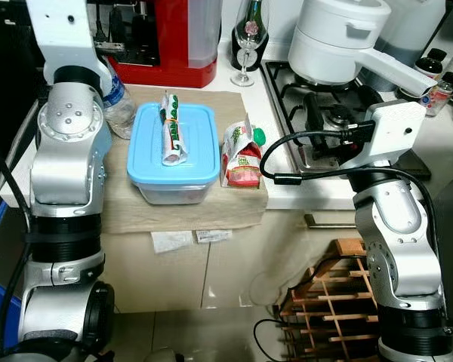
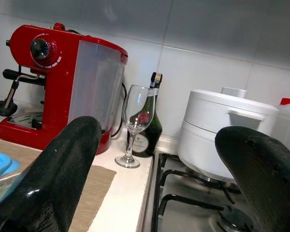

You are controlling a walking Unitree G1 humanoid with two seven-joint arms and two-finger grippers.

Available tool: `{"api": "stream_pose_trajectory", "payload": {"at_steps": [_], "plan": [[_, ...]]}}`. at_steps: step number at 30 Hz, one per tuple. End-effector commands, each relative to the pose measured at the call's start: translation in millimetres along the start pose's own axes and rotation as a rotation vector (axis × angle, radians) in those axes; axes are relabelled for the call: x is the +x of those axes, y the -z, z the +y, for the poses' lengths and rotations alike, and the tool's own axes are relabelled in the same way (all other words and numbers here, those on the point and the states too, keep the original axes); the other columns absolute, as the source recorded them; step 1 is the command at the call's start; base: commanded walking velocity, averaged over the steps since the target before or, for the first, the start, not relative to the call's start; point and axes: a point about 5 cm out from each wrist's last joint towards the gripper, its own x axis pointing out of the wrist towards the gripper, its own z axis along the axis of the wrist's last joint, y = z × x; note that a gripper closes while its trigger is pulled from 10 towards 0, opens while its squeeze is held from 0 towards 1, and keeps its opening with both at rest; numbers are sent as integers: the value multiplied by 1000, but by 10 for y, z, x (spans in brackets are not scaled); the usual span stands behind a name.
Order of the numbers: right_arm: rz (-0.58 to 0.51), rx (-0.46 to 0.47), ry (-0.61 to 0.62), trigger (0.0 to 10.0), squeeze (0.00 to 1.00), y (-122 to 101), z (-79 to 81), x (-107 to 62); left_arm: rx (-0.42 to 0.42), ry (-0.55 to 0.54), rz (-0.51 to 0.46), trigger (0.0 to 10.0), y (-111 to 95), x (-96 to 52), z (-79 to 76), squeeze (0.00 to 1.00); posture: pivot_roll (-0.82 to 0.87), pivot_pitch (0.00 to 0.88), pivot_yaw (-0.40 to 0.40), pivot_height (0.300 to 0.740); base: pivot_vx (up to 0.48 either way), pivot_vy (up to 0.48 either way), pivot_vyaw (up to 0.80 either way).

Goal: Restocking fridge

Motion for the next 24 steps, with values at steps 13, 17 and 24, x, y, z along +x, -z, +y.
{"api": "stream_pose_trajectory", "payload": {"at_steps": [13,17,24], "plan": [[-6,-6,4,10000,78,-24,-38,-1,-147,71,256,0,514,-28,-91,0,-26,7,-94,740,0,0,0],[-5,-6,6,10000,82,-22,-38,-3,-190,80,241,0,502,-16,-112,0,-26,7,-94,740,0,0,0],[-4,-7,9,10000,82,-15,-41,-4,-115,51,88,0,316,22,-14,0,-26,7,-94,740,0,0,0]]}}
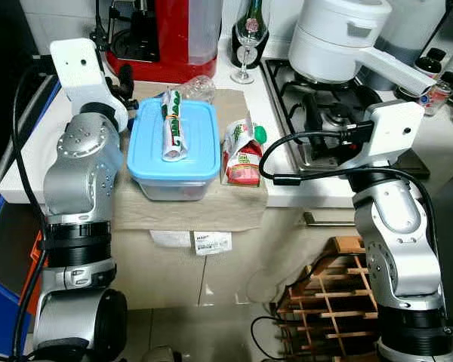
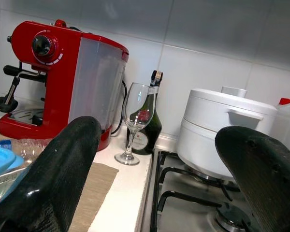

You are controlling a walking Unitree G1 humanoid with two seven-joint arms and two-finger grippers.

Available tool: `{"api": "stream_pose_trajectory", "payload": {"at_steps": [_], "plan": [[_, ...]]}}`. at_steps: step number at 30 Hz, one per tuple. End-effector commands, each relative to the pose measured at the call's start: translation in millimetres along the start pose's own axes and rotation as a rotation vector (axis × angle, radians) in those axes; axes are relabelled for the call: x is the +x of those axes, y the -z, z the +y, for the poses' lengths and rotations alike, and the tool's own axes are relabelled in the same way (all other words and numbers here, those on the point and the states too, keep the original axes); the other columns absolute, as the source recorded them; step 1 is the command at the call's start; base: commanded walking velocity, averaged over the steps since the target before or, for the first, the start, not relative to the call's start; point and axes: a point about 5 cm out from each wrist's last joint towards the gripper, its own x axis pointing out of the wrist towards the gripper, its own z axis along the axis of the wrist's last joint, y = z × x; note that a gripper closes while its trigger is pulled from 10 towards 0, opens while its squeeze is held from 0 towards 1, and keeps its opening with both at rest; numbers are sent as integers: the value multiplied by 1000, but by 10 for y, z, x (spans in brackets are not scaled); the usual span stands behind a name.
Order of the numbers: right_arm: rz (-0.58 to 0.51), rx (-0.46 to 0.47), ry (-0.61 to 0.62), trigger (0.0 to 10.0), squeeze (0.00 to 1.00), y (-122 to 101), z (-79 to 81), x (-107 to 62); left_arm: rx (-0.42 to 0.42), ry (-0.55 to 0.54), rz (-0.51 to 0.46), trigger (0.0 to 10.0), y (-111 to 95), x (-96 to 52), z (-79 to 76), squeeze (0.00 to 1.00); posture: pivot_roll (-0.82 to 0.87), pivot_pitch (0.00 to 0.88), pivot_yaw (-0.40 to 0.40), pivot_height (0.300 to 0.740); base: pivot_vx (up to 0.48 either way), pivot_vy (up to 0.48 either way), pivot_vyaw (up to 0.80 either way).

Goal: Restocking fridge

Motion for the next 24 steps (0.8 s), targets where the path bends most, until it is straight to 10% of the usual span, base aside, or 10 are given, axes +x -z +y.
{"api": "stream_pose_trajectory", "payload": {"at_steps": [1,13,14,15,24], "plan": [[-4,-6,12,10000,86,-13,-45,-6,64,16,-103,0,-182,-8,-9,0,-28,8,-89,740,0,0,0],[21,-20,33,10000,82,65,-89,-77,155,151,-100,235,-18,-611,-13,0,12,20,-92,740,0,0,0],[24,-15,43,10000,82,71,-96,-96,151,189,-99,6078,-13,-705,-72,0,18,23,-93,740,0,0,0],[24,1,95,10000,78,59,-110,-184,163,234,-132,10000,-52,-905,-135,1000,32,27,-95,740,0,0,0],[52,9,125,10000,82,108,-49,-365,174,153,-113,10000,33,-1040,-55,1000,44,34,-94,740,0,0,0]]}}
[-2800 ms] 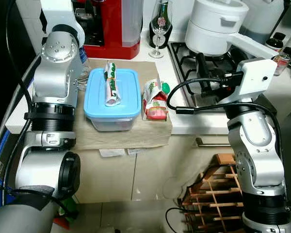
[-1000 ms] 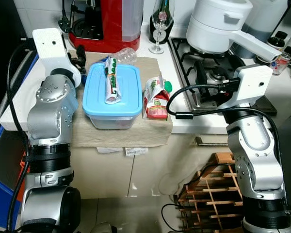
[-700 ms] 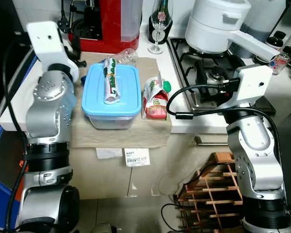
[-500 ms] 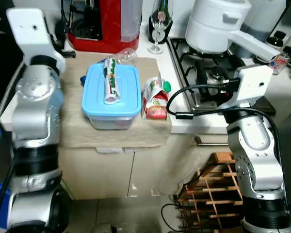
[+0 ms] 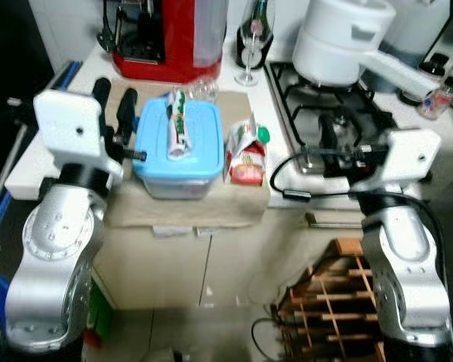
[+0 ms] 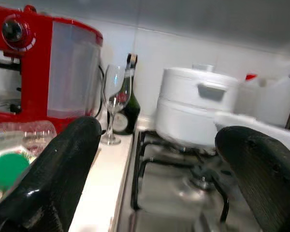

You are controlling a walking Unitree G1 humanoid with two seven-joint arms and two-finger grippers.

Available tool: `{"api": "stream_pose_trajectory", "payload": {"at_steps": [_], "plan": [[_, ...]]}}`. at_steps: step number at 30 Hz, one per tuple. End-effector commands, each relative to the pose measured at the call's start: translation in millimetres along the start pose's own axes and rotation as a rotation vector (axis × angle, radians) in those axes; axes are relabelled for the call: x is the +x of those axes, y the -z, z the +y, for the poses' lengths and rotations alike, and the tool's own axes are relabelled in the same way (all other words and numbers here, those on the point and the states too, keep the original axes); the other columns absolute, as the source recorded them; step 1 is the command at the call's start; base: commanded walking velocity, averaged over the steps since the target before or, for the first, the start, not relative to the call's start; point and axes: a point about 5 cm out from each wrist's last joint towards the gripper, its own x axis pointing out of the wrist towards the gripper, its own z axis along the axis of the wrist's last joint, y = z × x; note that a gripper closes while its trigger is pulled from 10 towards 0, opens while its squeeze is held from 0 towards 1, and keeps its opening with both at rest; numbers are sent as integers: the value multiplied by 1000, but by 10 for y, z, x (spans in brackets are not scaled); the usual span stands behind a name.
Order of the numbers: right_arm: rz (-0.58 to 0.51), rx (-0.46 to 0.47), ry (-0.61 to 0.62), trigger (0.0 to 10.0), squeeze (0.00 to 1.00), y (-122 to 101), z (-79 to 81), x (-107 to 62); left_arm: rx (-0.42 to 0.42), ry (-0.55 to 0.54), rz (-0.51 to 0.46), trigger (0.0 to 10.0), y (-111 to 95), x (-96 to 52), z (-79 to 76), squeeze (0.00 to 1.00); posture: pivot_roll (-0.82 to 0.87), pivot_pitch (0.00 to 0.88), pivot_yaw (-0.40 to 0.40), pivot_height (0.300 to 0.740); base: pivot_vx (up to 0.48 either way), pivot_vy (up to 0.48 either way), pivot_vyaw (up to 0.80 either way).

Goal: Restocking fridge

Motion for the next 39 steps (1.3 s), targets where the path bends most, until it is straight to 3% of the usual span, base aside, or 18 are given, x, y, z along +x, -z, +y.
{"api": "stream_pose_trajectory", "payload": {"at_steps": [1,10,17,21,22,23,24,25,32,35,37,39], "plan": [[-17,-10,-6,10000,82,-25,14,30,9,-26,7,10000,23,39,16,1000,44,34,-94,740,0,0,0],[-23,-9,-50,10000,86,-6,49,187,-18,-47,91,10000,205,211,1,1000,25,8,-83,740,0,0,0],[-15,-3,-70,10000,82,47,96,229,-86,-23,116,10000,238,292,-122,1000,24,0,-78,740,0,0,0],[-18,3,-77,10000,82,61,126,250,-109,5,98,10000,165,460,-227,1000,28,0,-79,740,0,0,0],[-22,7,-83,10000,82,62,150,276,-151,56,68,10000,37,648,-330,1000,27,0,-85,740,0,0,0],[-24,8,-86,10000,78,60,158,284,-176,78,49,10000,-40,727,-372,1000,27,0,-85,740,0,0,0],[-26,9,-90,10000,78,57,166,294,-196,95,40,10000,-102,795,-401,435,24,0,-87,740,0,0,0],[-26,8,-94,10000,78,55,169,299,-203,113,45,10000,-138,845,-427,0,24,0,-87,740,0,0,0],[-38,0,-102,10000,82,33,191,332,-221,178,165,10000,-237,1145,-539,0,6,0,-73,740,0,0,0],[-44,-3,-98,10000,78,25,198,338,-271,145,266,10000,-162,1239,-492,0,0,0,-58,740,0,0,0],[-46,-2,-93,10000,82,18,193,339,-264,89,331,10000,-91,1260,-389,0,3,0,-52,740,0,0,0],[-46,-2,-90,10000,82,18,182,330,-254,103,349,10000,-90,1255,-372,0,4,0,-50,740,0,0,0]]}}
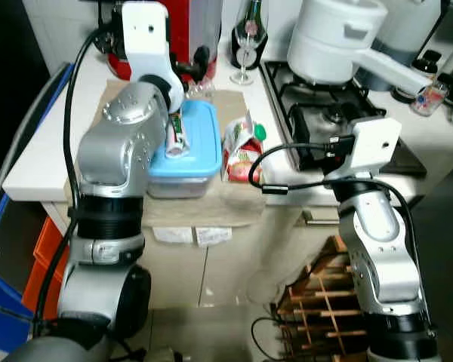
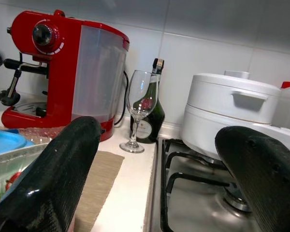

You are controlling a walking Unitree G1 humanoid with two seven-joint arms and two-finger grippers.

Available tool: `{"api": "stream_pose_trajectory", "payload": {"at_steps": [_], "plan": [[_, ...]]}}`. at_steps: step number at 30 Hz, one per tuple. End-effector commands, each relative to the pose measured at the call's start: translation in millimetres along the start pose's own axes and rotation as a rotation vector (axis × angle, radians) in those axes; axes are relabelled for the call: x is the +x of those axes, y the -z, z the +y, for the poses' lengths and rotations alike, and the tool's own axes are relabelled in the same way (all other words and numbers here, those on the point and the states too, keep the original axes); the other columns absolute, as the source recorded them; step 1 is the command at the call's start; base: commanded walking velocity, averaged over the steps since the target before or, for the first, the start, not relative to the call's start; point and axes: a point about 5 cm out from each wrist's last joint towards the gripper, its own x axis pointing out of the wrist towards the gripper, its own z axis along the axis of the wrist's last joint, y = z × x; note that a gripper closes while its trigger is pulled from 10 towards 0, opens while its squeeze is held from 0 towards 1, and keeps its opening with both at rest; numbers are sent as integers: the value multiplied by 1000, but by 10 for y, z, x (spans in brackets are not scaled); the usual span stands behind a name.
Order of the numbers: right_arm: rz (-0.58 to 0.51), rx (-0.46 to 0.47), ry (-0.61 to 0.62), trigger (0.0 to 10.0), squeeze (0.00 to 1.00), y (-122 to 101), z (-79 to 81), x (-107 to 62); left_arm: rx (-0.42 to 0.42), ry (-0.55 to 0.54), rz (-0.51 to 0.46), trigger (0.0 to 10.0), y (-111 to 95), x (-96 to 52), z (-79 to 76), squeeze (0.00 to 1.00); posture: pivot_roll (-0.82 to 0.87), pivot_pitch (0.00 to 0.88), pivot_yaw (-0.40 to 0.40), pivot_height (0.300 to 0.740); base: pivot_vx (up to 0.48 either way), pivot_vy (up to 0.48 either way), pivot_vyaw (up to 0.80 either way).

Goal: Restocking fridge

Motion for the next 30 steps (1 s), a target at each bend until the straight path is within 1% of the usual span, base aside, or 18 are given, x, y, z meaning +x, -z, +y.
{"api": "stream_pose_trajectory", "payload": {"at_steps": [1,3,5,6,8,9,10,13,15,19,20,21,24,27,28,30], "plan": [[-20,-8,14,10000,82,-40,-33,13,0,0,28,10000,0,9,2,0,4,0,-50,740,0,0,0],[-15,-9,16,10000,82,-31,-42,-4,3,2,46,10000,-22,3,8,0,8,0,-50,740,0,0,0],[-10,-8,17,10000,82,-19,-44,-17,-12,2,58,10000,-45,2,8,0,9,0,-50,740,0,0,0],[-3,-8,19,10000,82,-5,-47,-28,-39,23,71,10000,-79,4,-19,0,13,0,-49,740,0,0,0],[0,-7,19,10000,75,1,-48,-31,-49,32,75,10000,-101,1,-32,0,15,0,-48,740,0,0,0],[2,-7,19,10000,82,10,-46,-37,-65,54,84,10000,-128,-12,-56,0,23,0,-45,740,0,0,0],[2,-7,19,10000,82,10,-46,-37,-65,54,84,10000,-128,-12,-56,0,23,0,-45,740,0,0,0],[9,-5,20,10000,82,37,-30,-48,-77,101,115,10000,-161,-39,-90,0,34,0,-38,740,0,0,0],[12,0,18,10000,78,48,-12,-56,-81,112,170,10000,-111,-24,-88,0,40,0,-28,740,0,0,0],[12,2,17,10000,82,52,-1,-54,-81,119,207,10000,-48,-4,-96,0,37,0,-19,740,0,0,0],[10,4,21,10000,82,57,4,-51,-75,131,250,10000,45,14,-117,0,34,0,-11,740,0,0,0],[10,4,30,10000,82,59,-5,-58,-82,124,316,10000,134,6,-132,0,31,0,-6,740,0,0,0],[11,4,37,10000,86,55,-14,-71,-84,138,329,10000,152,-8,-156,0,27,0,0,740,0,0,0],[16,3,43,10000,82,59,-19,-104,-71,154,330,10000,125,-33,-175,0,29,8,7,740,0,0,0],[21,3,45,10000,82,58,-17,-127,-77,162,333,10000,84,-53,-181,0,34,13,9,740,0,0,0],[22,3,45,10000,82,59,-16,-133,-77,166,335,10000,73,-60,-184,0,34,13,9,740,0,0,0]]}}
